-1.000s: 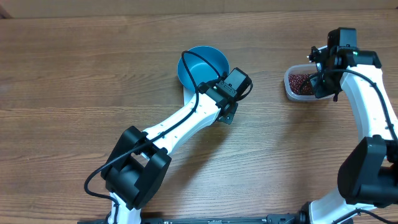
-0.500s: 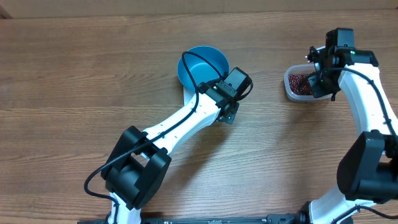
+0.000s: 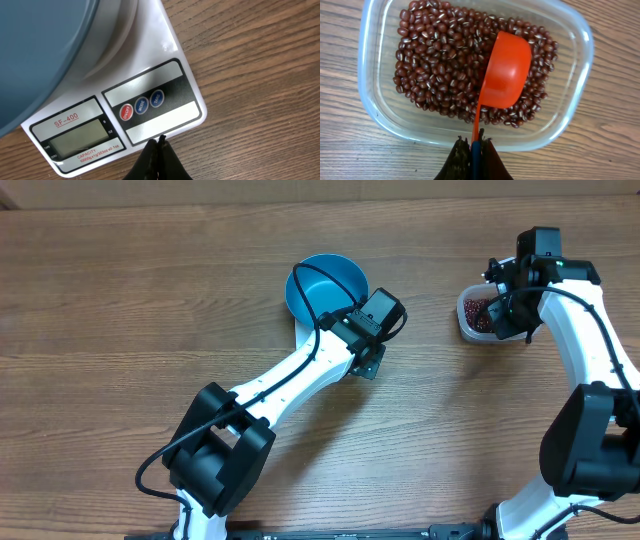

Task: Scoop item into bowl and weigh 150g on scale
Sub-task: 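Lower the scoop with the right gripper into the bean tub, then drag the scoop through the beans with the right gripper to fill it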

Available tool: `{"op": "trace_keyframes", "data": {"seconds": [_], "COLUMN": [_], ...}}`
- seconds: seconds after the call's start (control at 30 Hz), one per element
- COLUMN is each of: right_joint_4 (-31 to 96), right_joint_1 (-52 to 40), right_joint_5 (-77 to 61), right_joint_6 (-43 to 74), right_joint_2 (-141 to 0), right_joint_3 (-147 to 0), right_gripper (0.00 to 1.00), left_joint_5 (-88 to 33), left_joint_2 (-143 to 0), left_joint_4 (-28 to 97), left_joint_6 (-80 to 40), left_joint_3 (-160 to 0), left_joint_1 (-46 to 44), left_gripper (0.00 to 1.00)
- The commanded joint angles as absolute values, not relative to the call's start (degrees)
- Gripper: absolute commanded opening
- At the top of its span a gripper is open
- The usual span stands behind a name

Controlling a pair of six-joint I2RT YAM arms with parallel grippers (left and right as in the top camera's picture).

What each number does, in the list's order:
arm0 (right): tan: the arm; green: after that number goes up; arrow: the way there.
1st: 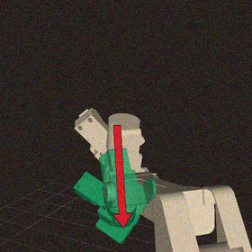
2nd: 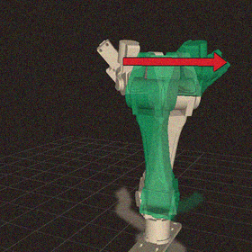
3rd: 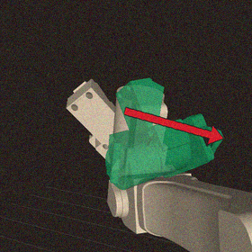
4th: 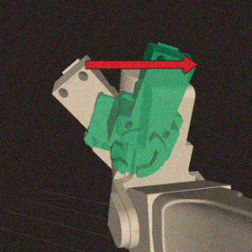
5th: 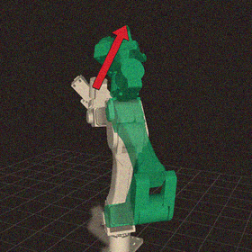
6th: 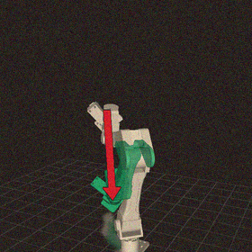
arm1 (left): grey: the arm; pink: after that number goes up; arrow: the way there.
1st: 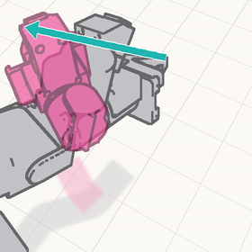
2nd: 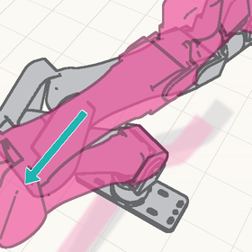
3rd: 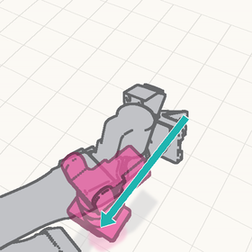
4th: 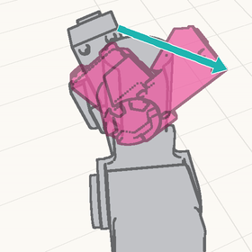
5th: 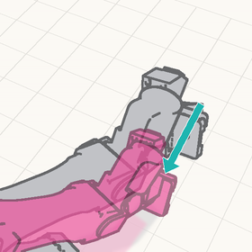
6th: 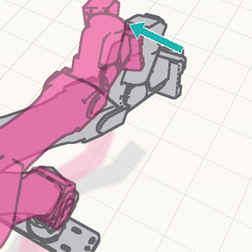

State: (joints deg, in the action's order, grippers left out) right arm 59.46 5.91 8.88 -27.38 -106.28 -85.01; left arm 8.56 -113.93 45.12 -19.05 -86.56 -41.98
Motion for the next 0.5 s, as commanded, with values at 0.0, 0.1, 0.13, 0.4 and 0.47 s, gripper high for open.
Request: {"op": "trace_keyframes", "data": {"seconds": [0.0, 0.1, 0.13, 0.4, 0.47], "right_joint_4": [59.7, 59.66, 59.64, 59.75, 59.83], "right_joint_1": [5.74, 5.76, 5.74, 6.2, 6.24], "right_joint_5": [5.61, 3.2, 2.7, -2.63, -3.09], "right_joint_6": [-27.97, -28.01, -28.05, -27.99, -27.99], "right_joint_2": [-109.21, -109.75, -109.75, -109.73, -109.73], "right_joint_3": [-85.58, -85.58, -85.58, -85.6, -85.62], "right_gripper": [0.04, 0.03, 0.04, 0.04, 0.04], "left_joint_5": [7.88, 7.88, 7.88, 7.88, 7.88], "left_joint_2": [-114.3, -114.3, -114.3, -114.3, -114.3], "left_joint_4": [44.97, 44.99, 44.99, 44.97, 45.01], "left_joint_6": [-18.2, -18.2, -18.2, -18.2, -18.2], "left_joint_3": [-86.39, -86.39, -86.39, -86.39, -86.39], "left_joint_1": [-42.04, -42.04, -42.04, -42.04, -42.04], "left_gripper": [0.04, 0.04, 0.04, 0.04, 0.04]}}
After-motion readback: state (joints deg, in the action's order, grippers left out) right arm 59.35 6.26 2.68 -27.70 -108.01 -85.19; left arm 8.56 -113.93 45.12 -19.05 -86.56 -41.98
